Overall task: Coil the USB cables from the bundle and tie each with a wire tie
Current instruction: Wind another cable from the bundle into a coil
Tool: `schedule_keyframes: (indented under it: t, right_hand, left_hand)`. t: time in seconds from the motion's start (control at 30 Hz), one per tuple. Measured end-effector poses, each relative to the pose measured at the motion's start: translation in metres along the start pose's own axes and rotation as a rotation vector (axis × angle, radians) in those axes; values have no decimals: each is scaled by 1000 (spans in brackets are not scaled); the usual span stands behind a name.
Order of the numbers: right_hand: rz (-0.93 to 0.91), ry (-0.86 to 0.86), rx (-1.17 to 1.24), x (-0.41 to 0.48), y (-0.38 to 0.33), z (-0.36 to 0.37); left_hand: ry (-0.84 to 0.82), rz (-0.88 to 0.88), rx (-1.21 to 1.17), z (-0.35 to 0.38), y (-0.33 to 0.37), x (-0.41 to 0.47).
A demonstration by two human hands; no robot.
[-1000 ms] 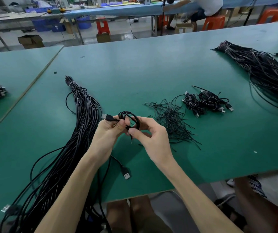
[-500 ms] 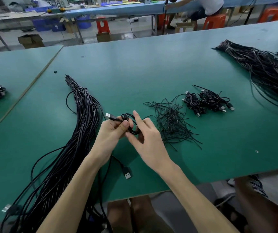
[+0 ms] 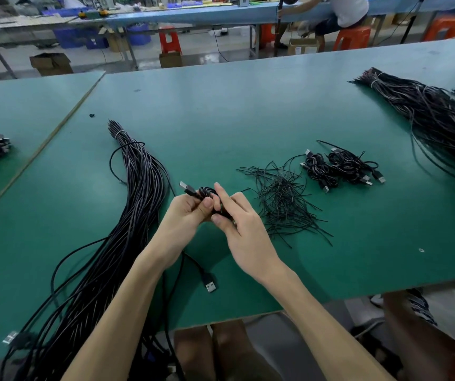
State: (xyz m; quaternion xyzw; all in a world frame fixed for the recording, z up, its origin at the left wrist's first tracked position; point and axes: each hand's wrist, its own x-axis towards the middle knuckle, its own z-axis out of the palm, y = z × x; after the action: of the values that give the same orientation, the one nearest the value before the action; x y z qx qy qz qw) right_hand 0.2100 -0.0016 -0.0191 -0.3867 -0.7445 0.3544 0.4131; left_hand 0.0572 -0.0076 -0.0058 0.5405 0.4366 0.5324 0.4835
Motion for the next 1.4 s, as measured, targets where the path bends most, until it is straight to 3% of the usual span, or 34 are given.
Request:
schedule_keyframes:
  t: [0.4, 0.77, 1.4]
  right_hand:
    - [10, 15, -9, 0, -5, -4]
    - [-38, 60, -60, -2, 1, -1]
    - [-97, -96, -343, -4, 2, 3]
  left_hand:
    - [256, -71, -109, -2, -4, -2]
    - [88, -92, -78, 2, -3, -4]
    - [194, -35, 25, 2, -3, -1]
